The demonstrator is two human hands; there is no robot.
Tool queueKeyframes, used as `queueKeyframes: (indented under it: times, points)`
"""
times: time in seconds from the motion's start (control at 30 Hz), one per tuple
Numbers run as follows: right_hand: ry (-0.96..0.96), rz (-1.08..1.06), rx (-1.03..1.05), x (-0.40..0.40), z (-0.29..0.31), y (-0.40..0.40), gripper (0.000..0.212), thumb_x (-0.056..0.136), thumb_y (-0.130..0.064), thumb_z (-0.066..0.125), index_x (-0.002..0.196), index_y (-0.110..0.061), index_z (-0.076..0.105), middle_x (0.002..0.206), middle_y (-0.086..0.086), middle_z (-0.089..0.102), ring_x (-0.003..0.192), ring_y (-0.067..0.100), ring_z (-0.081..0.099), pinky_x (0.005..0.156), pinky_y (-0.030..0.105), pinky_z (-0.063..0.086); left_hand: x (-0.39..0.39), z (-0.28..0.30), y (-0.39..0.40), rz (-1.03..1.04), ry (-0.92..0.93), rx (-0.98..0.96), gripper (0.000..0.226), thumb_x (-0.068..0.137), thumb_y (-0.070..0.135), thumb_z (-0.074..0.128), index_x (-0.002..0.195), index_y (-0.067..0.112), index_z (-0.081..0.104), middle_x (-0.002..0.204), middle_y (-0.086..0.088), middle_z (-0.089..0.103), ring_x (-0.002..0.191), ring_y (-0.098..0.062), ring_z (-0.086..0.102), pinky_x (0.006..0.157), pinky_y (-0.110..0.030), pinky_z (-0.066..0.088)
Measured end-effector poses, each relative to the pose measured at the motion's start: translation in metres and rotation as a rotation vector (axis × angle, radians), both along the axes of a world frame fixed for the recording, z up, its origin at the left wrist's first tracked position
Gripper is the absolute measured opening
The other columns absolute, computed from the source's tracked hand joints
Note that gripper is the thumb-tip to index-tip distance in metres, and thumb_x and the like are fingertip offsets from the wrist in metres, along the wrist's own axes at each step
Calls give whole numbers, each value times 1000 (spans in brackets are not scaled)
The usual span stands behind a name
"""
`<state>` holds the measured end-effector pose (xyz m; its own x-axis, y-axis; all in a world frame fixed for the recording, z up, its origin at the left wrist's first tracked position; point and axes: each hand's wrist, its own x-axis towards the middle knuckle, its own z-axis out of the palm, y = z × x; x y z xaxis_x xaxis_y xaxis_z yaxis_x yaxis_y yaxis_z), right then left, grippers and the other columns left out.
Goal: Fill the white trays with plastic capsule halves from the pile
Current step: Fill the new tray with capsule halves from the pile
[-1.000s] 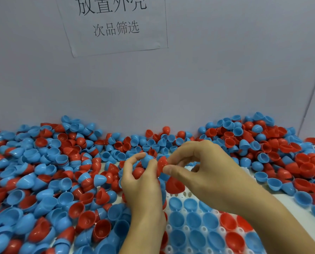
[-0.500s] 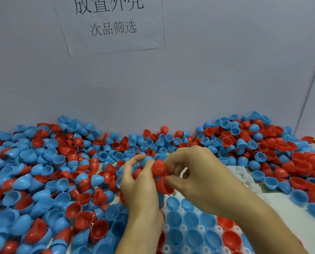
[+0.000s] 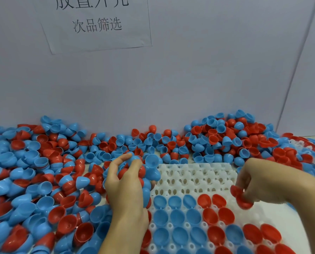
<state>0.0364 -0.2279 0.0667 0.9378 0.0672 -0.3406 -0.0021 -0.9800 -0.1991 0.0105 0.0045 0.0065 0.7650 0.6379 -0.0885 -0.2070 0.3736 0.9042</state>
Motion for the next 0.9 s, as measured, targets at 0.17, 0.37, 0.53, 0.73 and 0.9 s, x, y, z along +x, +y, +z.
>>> queueKeyframes:
  times: [0.17,0.37,0.53,0.73,0.9]
  points:
    - [99,-9,-59,1,-6,13,25,84,-20,78,107,-28,75,102,-15,63,78,4,51,60,16,40,0,0,0,-12,3,-3,19,88,17,73,88,35,71,88,-11,71,79,-33,65,84,-61,57]
    - [92,-36,-53,4,-11,10,15,79,-19,82,91,-27,78,93,-13,72,88,7,66,83,26,57,0,0,0,-14,-1,-9,16,88,17,73,91,33,71,87,-10,70,78,-32,63,84,-61,57]
    - [97,-55,-33,6,-13,8,14,78,-19,83,89,-26,79,89,-11,74,85,7,68,82,25,58,-1,0,0,-35,-5,-7,16,88,17,73,91,32,71,81,-7,68,76,-30,62,82,-59,57]
    - [39,8,-47,1,0,5,21,85,-25,77,101,-34,68,110,-11,66,88,3,58,84,22,50,-1,2,-2,-109,-21,-14,17,88,17,72,87,34,72,102,-13,71,90,-36,66,85,-56,57]
    - [-281,189,433,-5,14,40,12,92,-46,61,102,-41,65,89,-13,71,74,-1,68,65,17,54,-4,6,-8,-207,-48,28,18,88,17,72,87,35,72,109,-16,70,104,-46,67,85,-59,57]
